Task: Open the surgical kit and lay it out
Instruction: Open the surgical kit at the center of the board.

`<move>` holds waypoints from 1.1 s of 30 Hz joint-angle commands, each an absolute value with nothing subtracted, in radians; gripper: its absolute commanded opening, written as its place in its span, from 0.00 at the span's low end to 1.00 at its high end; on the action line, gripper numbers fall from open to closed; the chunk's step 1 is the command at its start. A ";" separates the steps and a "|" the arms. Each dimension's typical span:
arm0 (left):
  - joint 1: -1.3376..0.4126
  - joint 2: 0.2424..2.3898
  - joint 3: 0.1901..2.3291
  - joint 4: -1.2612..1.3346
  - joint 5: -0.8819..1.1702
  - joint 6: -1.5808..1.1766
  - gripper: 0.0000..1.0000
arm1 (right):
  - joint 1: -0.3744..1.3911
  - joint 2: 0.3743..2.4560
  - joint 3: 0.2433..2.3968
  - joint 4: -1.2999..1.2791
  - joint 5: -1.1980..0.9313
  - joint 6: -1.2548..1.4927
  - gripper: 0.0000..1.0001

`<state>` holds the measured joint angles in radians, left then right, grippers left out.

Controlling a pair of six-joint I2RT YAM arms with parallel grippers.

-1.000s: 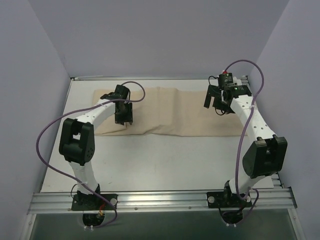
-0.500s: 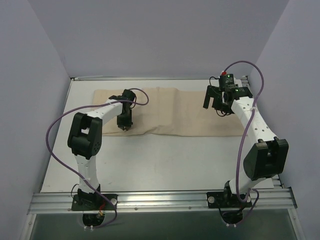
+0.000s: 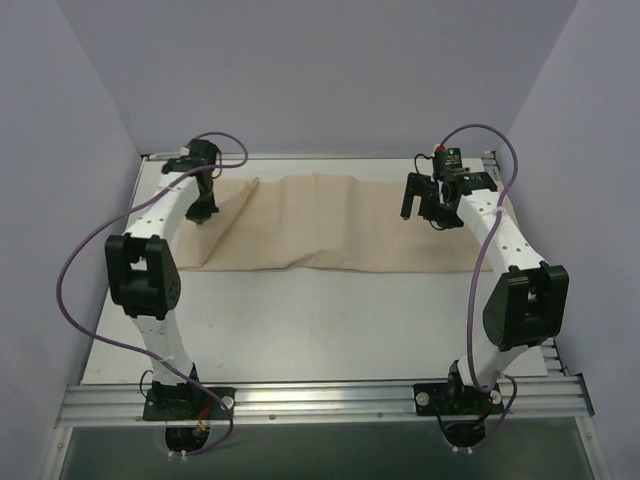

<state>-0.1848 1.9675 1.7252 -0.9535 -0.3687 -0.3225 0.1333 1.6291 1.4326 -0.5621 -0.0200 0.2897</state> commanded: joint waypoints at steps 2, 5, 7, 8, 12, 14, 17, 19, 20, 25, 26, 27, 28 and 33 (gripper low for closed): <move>0.103 1.794 1.787 -1.081 -0.594 -0.246 0.02 | 0.158 1.658 1.474 -0.561 -0.052 0.284 0.98; 0.205 1.761 1.758 -1.065 -0.633 -0.204 0.02 | 0.179 1.670 1.474 -0.551 -0.060 0.291 0.98; 0.267 1.769 1.761 -1.075 -0.580 -0.221 0.18 | 0.198 1.680 1.474 -0.548 -0.067 0.298 0.98; 0.265 1.770 1.759 -1.075 -0.568 -0.224 0.30 | 0.204 1.684 1.477 -0.548 -0.071 0.298 0.98; 0.238 1.747 1.747 -1.074 -0.581 -0.241 0.53 | 0.227 1.690 1.488 -0.554 -0.068 0.296 0.99; 0.227 1.729 1.738 -1.063 -0.578 -0.239 0.67 | 0.230 1.689 1.482 -0.549 -0.069 0.296 0.99; 0.210 1.730 1.733 -1.055 -0.517 -0.241 0.67 | 0.230 1.697 1.476 -0.551 -0.069 0.291 1.00; 0.172 1.733 1.727 -1.046 -0.460 -0.244 0.65 | 0.230 1.707 1.476 -0.554 -0.051 0.293 1.00; 0.155 1.733 1.721 -1.037 -0.437 -0.244 0.61 | 0.226 1.713 1.473 -0.552 -0.045 0.296 1.00; 0.074 1.750 1.603 -0.956 -0.168 -0.299 0.18 | 0.141 1.759 1.442 -0.517 -0.006 0.342 1.00; 0.057 1.758 1.579 -0.937 -0.138 -0.308 0.06 | 0.123 1.766 1.437 -0.500 -0.003 0.345 0.89; 0.052 1.770 1.557 -0.918 -0.120 -0.322 0.02 | 0.092 1.781 1.430 -0.492 -0.003 0.344 0.81; 0.052 1.795 1.518 -0.904 -0.098 -0.345 0.02 | 0.078 1.789 1.430 -0.489 -0.003 0.339 0.69; 0.069 1.871 1.444 -0.819 -0.009 -0.368 0.02 | 0.029 1.844 1.417 -0.468 0.028 0.325 0.21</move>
<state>0.0425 1.8378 1.4696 -0.9157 -0.1081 -0.3298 0.0349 1.8297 1.4349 -0.4736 -0.0132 0.3244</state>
